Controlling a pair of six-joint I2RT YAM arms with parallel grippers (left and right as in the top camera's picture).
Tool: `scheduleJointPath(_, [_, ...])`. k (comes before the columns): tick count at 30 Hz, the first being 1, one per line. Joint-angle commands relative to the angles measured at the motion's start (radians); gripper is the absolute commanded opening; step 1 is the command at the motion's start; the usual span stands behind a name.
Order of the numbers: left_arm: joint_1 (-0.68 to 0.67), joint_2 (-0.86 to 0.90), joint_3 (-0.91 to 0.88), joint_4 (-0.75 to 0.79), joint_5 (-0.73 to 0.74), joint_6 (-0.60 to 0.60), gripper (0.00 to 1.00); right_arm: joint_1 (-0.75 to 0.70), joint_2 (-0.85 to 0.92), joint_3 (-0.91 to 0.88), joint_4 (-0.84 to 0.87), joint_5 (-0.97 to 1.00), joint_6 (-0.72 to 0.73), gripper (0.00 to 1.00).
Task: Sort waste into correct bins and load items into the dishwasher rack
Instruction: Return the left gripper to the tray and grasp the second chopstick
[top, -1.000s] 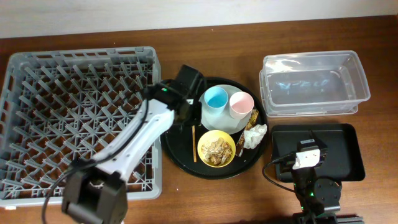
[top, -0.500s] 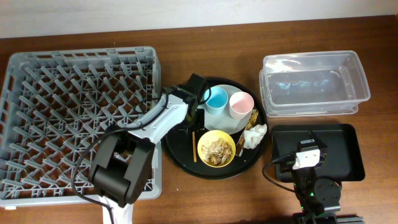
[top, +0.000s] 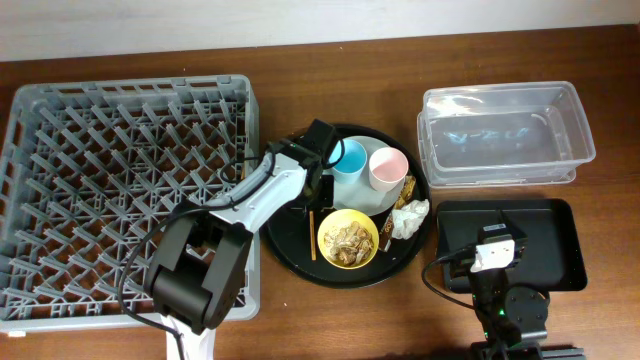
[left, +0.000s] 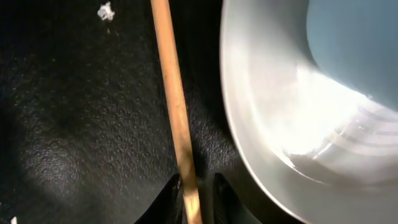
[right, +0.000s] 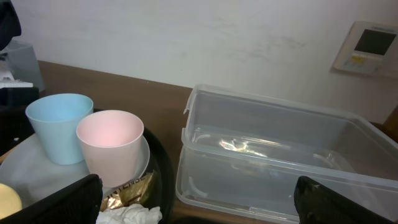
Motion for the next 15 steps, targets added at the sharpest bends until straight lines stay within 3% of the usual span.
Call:
scheduleJointPath(1, [-0.016, 0.050, 0.006, 0.015, -0.048, -0.013, 0.17, 0.005, -0.006, -0.005, -0.006, 0.005, 0.005, 0.99])
scheduleJointPath(3, [-0.015, 0.069, 0.006, 0.021, -0.047, -0.013, 0.13, 0.005, -0.006, -0.005, -0.006, 0.005, 0.005, 0.99])
scheduleJointPath(5, [-0.015, 0.078, 0.006, 0.021, -0.048, -0.013, 0.01, 0.005, -0.006, -0.005, -0.006, 0.005, 0.005, 0.99])
scheduleJointPath(15, [0.001, -0.068, 0.132, -0.088, -0.124, -0.005, 0.00, 0.005, -0.006, -0.005, -0.006, 0.005, 0.005, 0.99])
